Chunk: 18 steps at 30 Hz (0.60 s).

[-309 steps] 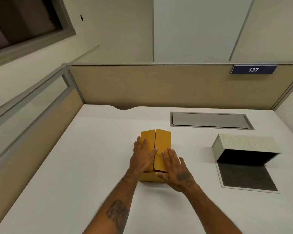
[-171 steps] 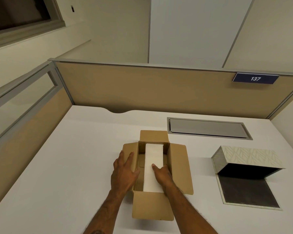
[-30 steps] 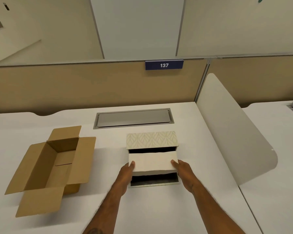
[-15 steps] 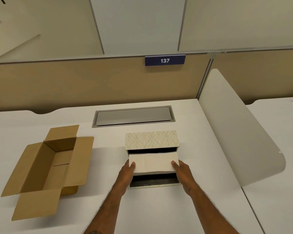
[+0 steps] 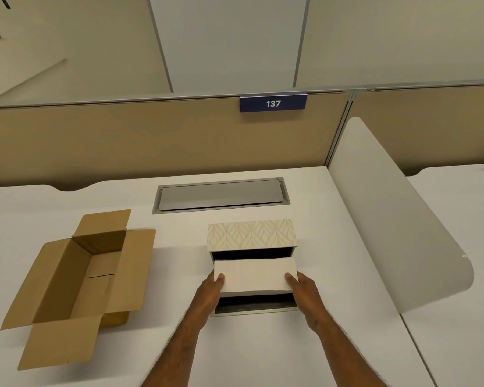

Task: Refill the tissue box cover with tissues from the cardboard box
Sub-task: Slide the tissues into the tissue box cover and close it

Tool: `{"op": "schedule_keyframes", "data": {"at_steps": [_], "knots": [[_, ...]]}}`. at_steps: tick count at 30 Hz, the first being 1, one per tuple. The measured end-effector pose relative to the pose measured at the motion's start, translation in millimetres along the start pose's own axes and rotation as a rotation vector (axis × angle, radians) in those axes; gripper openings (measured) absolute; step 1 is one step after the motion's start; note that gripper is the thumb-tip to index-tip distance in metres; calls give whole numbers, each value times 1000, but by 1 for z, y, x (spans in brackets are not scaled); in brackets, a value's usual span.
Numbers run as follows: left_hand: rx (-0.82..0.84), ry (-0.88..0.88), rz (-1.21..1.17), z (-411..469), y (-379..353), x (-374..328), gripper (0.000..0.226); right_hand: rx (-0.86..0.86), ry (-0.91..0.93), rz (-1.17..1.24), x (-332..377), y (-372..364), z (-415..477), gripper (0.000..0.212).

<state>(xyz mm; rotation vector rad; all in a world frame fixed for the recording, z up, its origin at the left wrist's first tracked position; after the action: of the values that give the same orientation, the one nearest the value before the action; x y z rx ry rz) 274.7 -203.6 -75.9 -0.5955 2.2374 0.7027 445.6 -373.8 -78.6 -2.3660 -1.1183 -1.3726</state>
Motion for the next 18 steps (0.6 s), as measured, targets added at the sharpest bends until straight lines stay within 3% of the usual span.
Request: {"op": "schedule_keyframes", "data": {"at_steps": [8,18], "knots": [[-40,-23,-15,-4,-5,1,50,-12,80,-99,3,-1,-5,44],[-32,0,-27,-5,-7,2,52,25,39,-209,11,-3,-9,51]]}}
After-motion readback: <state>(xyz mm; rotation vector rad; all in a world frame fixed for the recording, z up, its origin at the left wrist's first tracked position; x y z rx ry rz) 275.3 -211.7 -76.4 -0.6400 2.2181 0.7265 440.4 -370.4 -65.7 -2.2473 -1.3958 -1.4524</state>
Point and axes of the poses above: each hand's wrist, its own z-axis towards the middle knuckle, its own y-axis out of the back of the hand, x = y × z, the point moved 1 cm from there along z, towards the middle knuckle, and after that the axes turned 1 degree about x, right-handed, at the moved point
